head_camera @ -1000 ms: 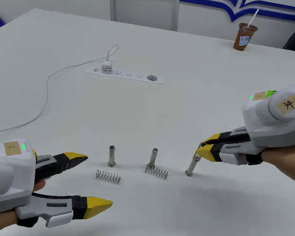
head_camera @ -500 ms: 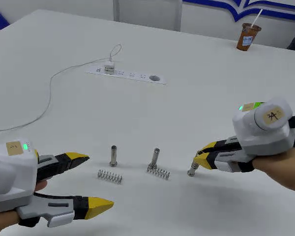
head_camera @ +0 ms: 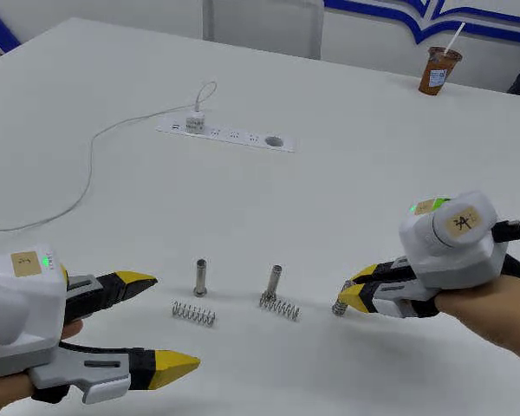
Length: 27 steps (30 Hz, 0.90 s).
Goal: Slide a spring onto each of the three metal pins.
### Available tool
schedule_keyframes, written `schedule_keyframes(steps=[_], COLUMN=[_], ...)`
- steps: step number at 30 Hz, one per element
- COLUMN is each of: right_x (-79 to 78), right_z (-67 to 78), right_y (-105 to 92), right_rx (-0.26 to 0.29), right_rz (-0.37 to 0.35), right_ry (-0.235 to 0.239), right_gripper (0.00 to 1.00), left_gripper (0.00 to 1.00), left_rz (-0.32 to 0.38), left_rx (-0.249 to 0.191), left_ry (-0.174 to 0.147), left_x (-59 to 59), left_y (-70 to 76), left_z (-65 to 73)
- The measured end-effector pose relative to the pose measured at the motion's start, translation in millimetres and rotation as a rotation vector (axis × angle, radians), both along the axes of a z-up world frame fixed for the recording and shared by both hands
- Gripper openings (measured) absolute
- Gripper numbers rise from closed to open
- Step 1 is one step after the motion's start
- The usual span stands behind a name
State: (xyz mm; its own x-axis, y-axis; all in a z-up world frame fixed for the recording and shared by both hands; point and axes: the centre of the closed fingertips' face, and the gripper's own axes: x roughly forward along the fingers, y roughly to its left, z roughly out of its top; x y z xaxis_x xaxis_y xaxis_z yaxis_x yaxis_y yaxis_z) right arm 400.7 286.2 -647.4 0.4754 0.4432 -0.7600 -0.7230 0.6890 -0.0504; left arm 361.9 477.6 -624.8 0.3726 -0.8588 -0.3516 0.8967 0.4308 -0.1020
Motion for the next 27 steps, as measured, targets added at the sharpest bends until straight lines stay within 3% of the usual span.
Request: schedule_keyframes(steps=[15,27], right_x=[-3.5,-27.9], right_z=[-4.3,-15.7], right_y=[-6.7,-11.2], right_rx=[0.002,0.009], right_rz=[-0.023,-0.043], right_ry=[-0.002,0.029], right_gripper=[0.16,0.16], left_gripper=[0.71,0.71], left_rz=[-0.010,-0.014], left_rx=[-0.004,0.000], left_ry=[-0.005,-0.005], left_x=[1.8,1.0], left_y=[-0.6,-1.4], left_z=[0.9,-0.7])
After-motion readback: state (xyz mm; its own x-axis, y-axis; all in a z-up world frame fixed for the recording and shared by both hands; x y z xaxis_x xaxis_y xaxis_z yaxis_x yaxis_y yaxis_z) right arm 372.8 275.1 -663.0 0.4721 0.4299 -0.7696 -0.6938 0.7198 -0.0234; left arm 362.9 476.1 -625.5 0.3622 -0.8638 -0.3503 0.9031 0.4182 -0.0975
